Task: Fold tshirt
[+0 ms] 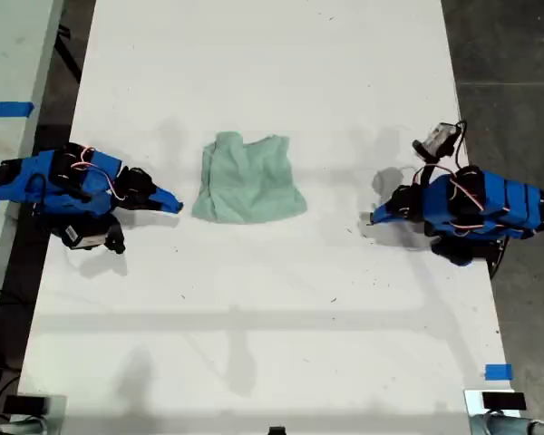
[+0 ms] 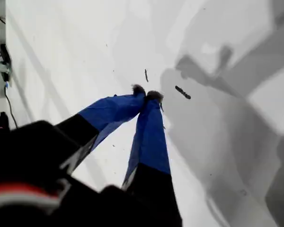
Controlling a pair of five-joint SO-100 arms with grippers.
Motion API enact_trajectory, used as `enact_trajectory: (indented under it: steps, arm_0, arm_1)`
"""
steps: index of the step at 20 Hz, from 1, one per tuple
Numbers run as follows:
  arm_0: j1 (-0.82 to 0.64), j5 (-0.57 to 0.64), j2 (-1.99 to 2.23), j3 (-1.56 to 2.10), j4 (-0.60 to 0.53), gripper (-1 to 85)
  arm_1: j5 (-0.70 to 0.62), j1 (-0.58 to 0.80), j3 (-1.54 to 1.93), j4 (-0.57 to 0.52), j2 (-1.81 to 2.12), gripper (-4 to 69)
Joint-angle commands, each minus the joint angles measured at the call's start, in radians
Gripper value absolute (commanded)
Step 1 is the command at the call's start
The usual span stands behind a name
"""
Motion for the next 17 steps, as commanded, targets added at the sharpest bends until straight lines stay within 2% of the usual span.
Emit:
enact_trajectory:
  steps: [1,2,7,10,14,17]
  arm_0:
    - [0.021,0.005,0.101,0.003,0.021,14.5]
    - [0.06,0.032,0.103,0.005,0.028,18.1]
    - [0.442,0.064,0.103,0.005,0.034,19.4]
    - [0.614,0.064,0.103,0.005,0.034,19.4]
    - [0.756,0.064,0.103,0.005,0.034,19.4]
    - [0.804,0.064,0.103,0.005,0.035,19.4]
  arm_1:
    - [-0.422,0.069,-0.005,-0.012,0.009,3.0]
    - [-0.609,0.08,-0.005,-0.012,0.009,3.1]
    - [-0.615,0.069,-0.005,-0.011,0.011,2.5]
    - [-0.615,0.069,-0.005,-0.011,0.011,2.5]
    - [-0.615,0.069,-0.005,-0.011,0.011,2.5]
    - [-0.615,0.069,-0.005,-0.011,0.011,2.5]
